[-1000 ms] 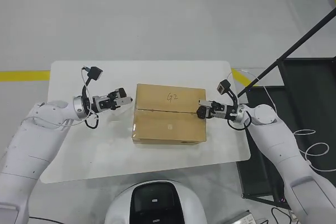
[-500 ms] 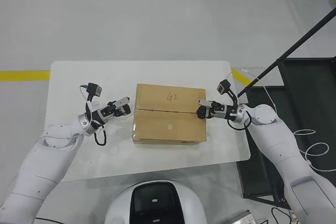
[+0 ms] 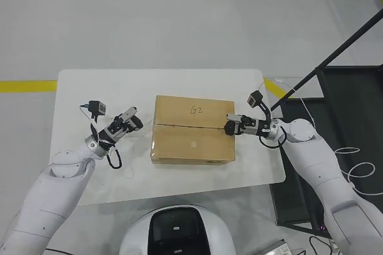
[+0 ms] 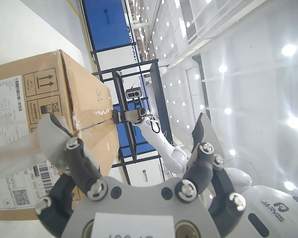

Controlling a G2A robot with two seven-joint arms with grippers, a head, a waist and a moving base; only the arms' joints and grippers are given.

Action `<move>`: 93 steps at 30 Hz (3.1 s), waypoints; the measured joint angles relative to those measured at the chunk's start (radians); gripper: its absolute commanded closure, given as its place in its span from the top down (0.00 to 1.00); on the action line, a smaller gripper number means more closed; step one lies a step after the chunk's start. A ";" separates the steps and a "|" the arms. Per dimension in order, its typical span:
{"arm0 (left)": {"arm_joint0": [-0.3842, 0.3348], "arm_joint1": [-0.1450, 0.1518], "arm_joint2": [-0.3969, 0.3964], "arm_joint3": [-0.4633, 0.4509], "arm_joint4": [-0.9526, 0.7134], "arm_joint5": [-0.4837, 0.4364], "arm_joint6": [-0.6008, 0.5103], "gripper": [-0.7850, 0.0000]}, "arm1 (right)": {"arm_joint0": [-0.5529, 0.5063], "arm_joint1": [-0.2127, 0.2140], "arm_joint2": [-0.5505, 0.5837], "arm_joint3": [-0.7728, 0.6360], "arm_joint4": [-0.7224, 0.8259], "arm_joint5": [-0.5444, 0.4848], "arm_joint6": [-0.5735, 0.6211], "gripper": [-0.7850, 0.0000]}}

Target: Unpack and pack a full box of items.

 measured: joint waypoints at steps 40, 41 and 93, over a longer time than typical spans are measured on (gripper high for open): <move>0.197 -0.048 0.037 -0.027 0.007 -0.121 0.342 1.00 | 0.000 0.000 0.000 0.000 0.000 0.000 0.000 1.00; 0.197 -0.048 0.037 -0.027 0.007 -0.121 0.342 1.00 | 0.000 0.000 0.000 0.000 0.000 0.000 0.000 1.00; 0.197 -0.117 0.079 0.108 -0.233 -0.071 0.360 1.00 | 0.000 0.000 0.000 0.000 0.000 0.000 0.000 1.00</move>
